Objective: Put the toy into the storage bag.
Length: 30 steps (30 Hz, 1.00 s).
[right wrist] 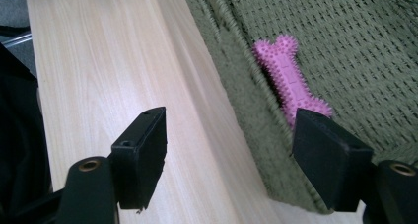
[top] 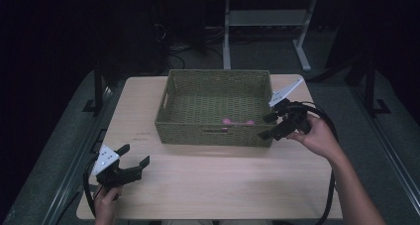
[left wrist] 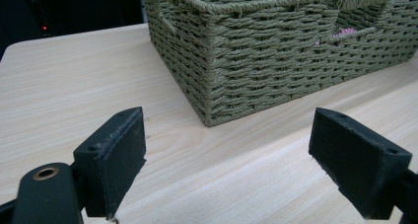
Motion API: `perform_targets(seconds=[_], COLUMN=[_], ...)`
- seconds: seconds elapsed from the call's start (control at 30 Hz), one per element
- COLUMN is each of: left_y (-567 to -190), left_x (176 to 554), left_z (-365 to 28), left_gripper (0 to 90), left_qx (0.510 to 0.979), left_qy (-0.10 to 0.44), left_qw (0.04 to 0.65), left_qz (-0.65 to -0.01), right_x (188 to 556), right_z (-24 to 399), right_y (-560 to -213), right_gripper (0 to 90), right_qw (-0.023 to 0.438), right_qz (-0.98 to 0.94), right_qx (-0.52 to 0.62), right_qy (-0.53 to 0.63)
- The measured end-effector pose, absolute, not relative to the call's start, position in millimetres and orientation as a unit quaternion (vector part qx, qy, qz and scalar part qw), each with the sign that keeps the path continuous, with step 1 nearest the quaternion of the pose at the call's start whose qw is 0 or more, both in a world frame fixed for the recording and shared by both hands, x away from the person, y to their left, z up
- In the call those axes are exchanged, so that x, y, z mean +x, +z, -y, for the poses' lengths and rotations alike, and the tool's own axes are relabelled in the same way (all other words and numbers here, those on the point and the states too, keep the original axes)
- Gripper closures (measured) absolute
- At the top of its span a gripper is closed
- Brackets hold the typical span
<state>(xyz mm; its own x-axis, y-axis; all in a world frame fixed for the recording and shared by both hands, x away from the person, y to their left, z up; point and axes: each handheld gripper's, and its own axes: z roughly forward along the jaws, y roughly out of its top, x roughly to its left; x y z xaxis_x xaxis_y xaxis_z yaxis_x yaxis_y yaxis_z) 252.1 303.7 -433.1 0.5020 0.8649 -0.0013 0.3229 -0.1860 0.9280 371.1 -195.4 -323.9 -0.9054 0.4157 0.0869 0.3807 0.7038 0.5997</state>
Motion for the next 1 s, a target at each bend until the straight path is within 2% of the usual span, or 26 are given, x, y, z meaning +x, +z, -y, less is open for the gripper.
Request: perform_targets(seconds=[0.27,0.7,0.87,0.97,1.0], left_y=[-433.2,-433.3,-433.4,-433.6,-433.6], left_x=[251.7,251.9,251.5,252.4,252.6], left_z=[-303.5,-303.3,-304.2,-304.5,-304.2], left_gripper=[13.8,13.8,13.8,13.8,13.8], left_qx=[0.717,0.72,0.718,0.716,0.716], left_qy=[0.279,0.279,0.28,0.279,0.279], left_qw=[0.485,0.483,0.485,0.485,0.486], left_qz=[-0.414,-0.412,-0.414,-0.416,-0.416], right_x=[352.1,320.7,306.7,289.8,276.9], right_z=[204.5,222.9,229.8,235.5,238.7], right_y=[-336.7,-376.4,-387.6,-398.6,-406.5], right_gripper=[29.0,28.2,25.4,23.8,21.2], right_qw=[0.025,0.021,0.034,0.056,0.079], right_qz=[-0.918,-0.91,-0.901,-0.89,-0.881], right_qx=[0.222,0.246,0.258,0.27,0.282], right_qy=[0.327,0.334,0.348,0.362,0.371])
